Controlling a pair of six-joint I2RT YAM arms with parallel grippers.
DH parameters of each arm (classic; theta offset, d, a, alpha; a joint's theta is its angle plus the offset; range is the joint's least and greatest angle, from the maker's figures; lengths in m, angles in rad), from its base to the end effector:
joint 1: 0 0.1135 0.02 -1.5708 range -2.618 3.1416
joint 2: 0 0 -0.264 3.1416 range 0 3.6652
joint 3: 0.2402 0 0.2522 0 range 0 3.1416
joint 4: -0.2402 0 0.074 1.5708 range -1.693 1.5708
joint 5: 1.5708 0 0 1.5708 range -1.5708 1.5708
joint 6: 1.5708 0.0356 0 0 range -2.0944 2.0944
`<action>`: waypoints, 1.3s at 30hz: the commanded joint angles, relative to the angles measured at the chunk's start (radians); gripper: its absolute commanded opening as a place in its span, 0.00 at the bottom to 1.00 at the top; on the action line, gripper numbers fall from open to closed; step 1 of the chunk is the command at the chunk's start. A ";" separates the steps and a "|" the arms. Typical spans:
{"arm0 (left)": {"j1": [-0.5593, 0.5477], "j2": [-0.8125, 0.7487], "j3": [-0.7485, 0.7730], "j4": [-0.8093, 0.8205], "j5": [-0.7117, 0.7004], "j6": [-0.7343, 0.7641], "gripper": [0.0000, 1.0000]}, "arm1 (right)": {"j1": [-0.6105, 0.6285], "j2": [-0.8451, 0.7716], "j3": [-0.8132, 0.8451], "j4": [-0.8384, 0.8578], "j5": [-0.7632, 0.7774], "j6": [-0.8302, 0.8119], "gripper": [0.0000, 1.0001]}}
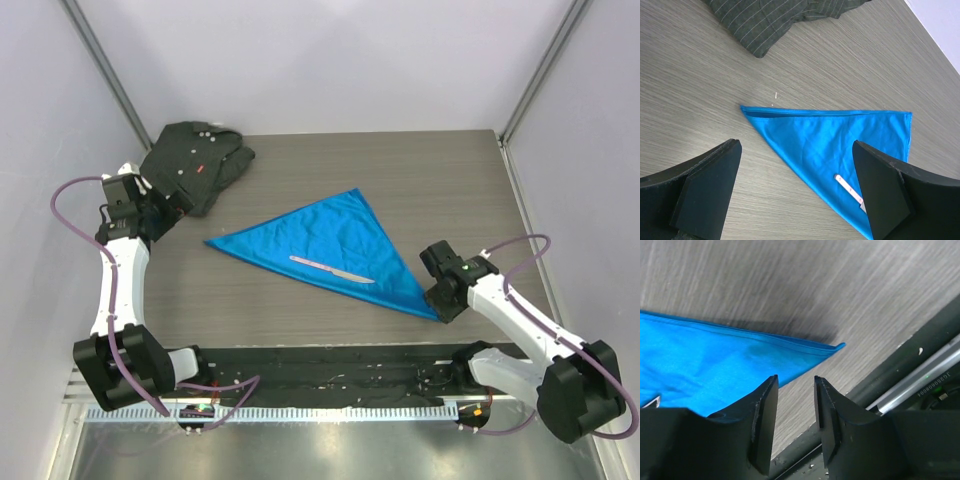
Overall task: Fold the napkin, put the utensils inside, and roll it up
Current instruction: Fold the napkin
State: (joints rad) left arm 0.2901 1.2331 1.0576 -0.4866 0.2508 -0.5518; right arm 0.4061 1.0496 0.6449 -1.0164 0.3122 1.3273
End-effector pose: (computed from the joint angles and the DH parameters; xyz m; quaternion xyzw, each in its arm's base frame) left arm 0.2610 0.0687 0.3122 -0.3142 0.8361 -0.1682 0.4170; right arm 0.1453 0.0506 0.1945 0.4483 0.8772 -0.0441 0.1660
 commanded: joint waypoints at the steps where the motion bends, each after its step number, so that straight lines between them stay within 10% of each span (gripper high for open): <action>1: 0.004 -0.015 0.013 0.032 0.013 -0.016 1.00 | -0.013 -0.030 -0.021 -0.048 0.018 0.082 0.43; 21: 0.006 -0.015 0.013 0.034 0.024 -0.019 1.00 | -0.058 0.016 -0.079 0.027 0.021 0.128 0.48; 39: 0.006 -0.009 0.012 0.036 0.027 -0.022 1.00 | -0.069 0.040 -0.151 0.124 0.021 0.144 0.29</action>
State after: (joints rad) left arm 0.2901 1.2331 1.0576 -0.4862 0.2596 -0.5690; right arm 0.3428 1.0931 0.5220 -0.9161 0.3080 1.4334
